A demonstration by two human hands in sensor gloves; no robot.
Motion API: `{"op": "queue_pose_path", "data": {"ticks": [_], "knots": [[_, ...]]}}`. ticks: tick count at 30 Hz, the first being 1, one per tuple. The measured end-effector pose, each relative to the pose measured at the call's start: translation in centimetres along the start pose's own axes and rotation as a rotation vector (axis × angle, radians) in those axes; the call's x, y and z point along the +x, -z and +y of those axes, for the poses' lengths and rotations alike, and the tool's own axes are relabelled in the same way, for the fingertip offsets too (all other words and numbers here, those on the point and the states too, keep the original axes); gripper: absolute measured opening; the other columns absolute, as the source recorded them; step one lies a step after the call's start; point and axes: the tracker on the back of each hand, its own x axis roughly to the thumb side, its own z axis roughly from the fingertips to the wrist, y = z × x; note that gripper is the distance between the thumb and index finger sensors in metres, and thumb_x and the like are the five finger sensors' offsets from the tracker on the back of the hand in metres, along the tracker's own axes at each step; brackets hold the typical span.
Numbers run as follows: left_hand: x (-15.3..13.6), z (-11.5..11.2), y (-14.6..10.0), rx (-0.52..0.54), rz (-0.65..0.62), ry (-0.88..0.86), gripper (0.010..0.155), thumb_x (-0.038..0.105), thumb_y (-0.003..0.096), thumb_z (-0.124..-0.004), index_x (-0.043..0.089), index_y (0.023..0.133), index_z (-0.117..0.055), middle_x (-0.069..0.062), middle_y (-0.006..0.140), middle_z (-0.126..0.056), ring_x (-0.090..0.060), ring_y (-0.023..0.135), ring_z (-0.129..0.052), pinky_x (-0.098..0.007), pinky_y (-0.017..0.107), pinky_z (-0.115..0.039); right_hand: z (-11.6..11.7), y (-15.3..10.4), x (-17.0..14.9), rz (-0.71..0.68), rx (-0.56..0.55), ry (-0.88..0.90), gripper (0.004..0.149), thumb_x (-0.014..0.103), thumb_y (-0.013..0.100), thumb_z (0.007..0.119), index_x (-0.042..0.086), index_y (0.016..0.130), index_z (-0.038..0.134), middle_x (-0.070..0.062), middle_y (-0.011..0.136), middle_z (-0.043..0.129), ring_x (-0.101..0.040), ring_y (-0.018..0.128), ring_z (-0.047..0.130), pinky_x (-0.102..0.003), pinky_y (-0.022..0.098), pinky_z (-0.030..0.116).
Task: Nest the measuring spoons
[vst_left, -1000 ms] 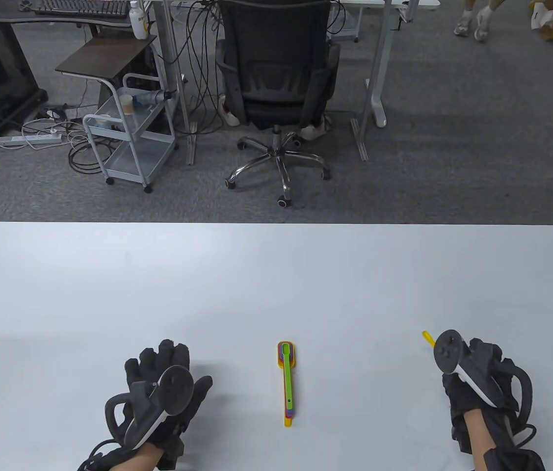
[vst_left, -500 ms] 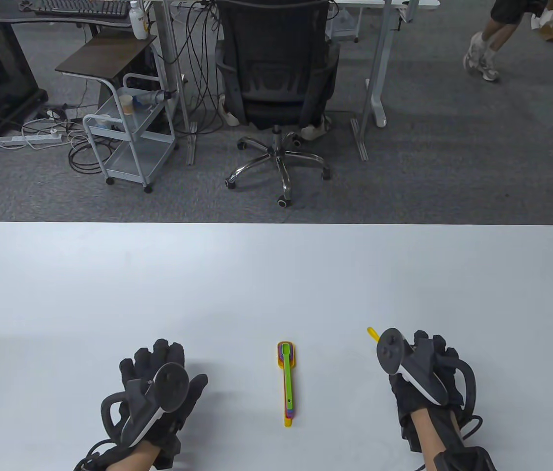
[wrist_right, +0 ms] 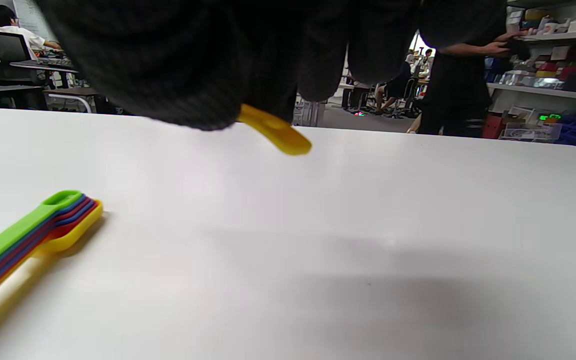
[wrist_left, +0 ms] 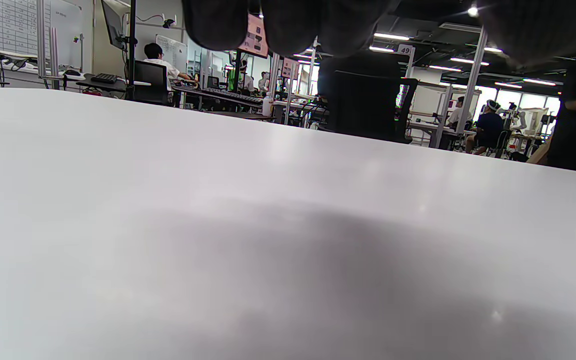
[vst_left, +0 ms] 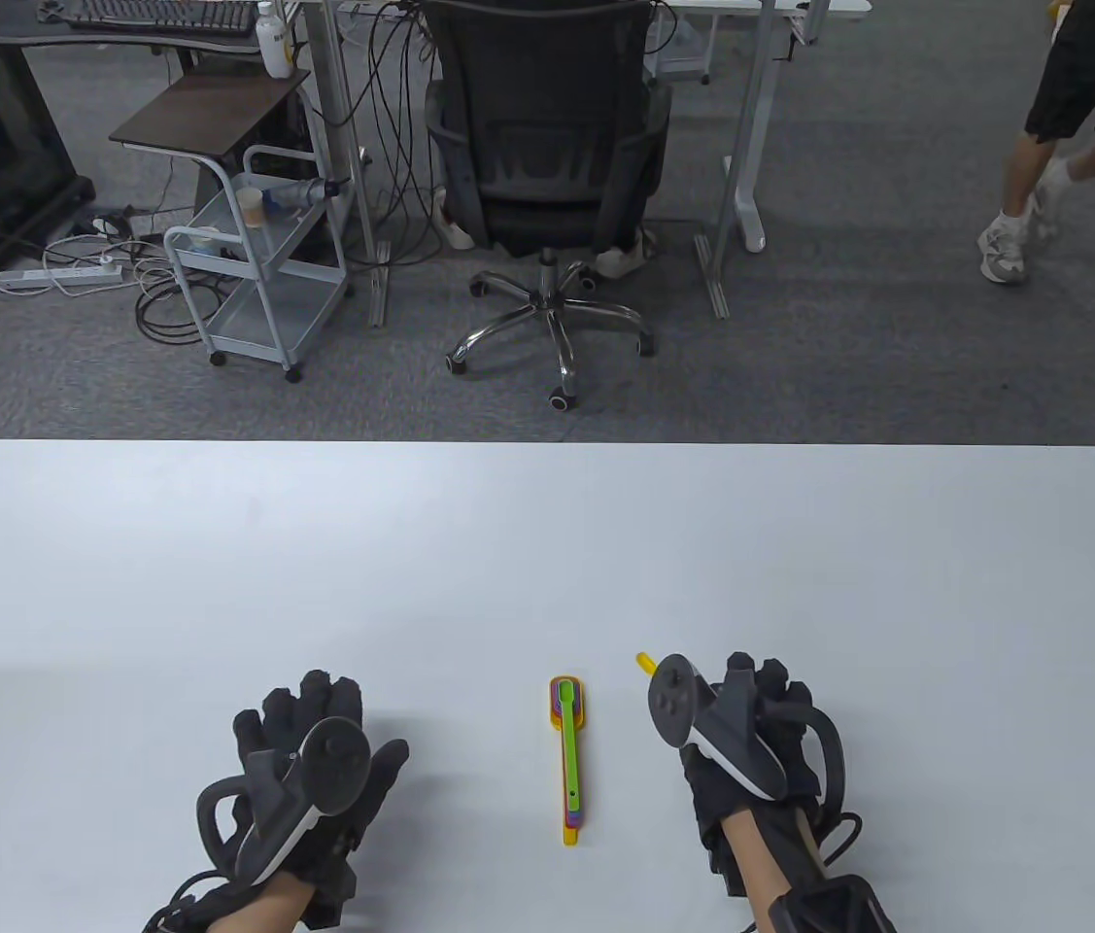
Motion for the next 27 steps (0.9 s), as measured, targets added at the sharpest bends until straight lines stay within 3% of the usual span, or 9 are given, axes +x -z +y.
{"op": "queue_pose_path", "data": {"ticks": [13, 27], "knots": [[-0.1, -0.1, 0.1, -0.007, 0.007, 0.001, 0.084, 0.071, 0.0404, -0.077, 0.026, 0.110, -0.067, -0.005, 0.121, -0.063, -0.050, 0.112, -0.068, -0.068, 0.080, -0.046, 1.5, -0.5, 4.0, 0.025, 0.080, 0.039, 0.045, 0.037, 0.046, 0.085, 0.009, 0.082, 0.086, -0.024, 0.118, 0.066, -0.058, 0.100, 0.065, -0.069, 0.068, 0.056], [-0.2, -0.2, 0.2, -0.018, 0.015, 0.001, 0.084, 0.071, 0.0408, -0.077, 0.026, 0.110, -0.066, -0.006, 0.121, -0.062, -0.051, 0.112, -0.066, -0.068, 0.080, -0.045, 3.3, -0.7, 8.5, 0.173, 0.120, 0.108, 0.045, 0.036, 0.047, 0.083, 0.006, 0.081, 0.085, -0.030, 0.116, 0.065, -0.063, 0.096, 0.068, -0.071, 0.065, 0.058]]}}
